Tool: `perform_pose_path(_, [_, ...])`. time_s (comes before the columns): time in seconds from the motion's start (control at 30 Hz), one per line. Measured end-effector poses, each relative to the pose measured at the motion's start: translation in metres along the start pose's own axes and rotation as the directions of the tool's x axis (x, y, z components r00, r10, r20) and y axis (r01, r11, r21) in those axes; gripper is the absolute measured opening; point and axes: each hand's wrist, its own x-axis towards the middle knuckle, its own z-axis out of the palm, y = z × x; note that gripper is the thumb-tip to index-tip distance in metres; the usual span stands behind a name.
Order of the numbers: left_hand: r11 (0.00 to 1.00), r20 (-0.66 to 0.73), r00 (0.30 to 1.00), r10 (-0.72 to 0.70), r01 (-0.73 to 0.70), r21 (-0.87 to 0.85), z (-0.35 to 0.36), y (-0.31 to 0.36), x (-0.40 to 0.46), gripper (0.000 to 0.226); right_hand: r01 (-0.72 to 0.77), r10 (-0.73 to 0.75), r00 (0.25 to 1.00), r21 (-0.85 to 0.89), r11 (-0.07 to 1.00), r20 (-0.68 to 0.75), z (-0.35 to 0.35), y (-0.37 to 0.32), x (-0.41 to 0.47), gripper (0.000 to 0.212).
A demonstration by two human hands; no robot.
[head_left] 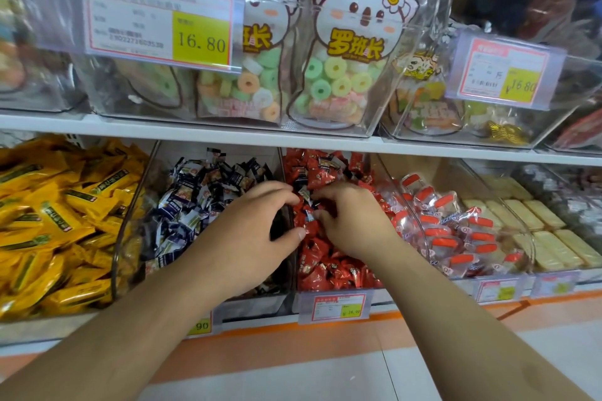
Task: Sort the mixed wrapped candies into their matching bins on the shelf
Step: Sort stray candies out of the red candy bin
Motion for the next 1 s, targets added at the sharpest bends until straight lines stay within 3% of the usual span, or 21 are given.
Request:
perform_pose_path(0.13, [1.0,0.012,1.0,0.0,0.0,0.001,-0.001,-0.001,-0.001,0.047,-0.058,0.053,0.997,-0.119,0.991,-0.051,0.001,-0.002,0.003,0.023])
perform_pose_path(0.3, [1.0,0.014,1.0,-0.003,0.003,0.013,-0.002,0.001,-0.002,0.047,-0.081,0.08,0.997,-0.069,0.994,-0.016,0.001,0.001,0.003,0.04])
perform_pose_path(0.53, [1.0,0.011,1.0,-0.004,0.004,0.014,-0.003,0.003,-0.002,0.048,-0.091,0.093,0.995,-0.053,0.994,0.03,0.0,-0.003,0.003,0.023])
perform_pose_path(0.63, [1.0,0.014,1.0,-0.005,0.005,0.015,-0.002,0.003,-0.002,0.048,-0.096,0.096,0.995,-0.015,0.995,0.031,-0.001,-0.005,0.002,0.014])
perform_pose_path(1.0, [1.0,-0.004,1.0,0.003,-0.003,-0.001,-0.002,0.002,0.0,0.045,-0.055,0.072,0.996,0.259,0.964,-0.057,-0.016,-0.003,-0.01,0.018])
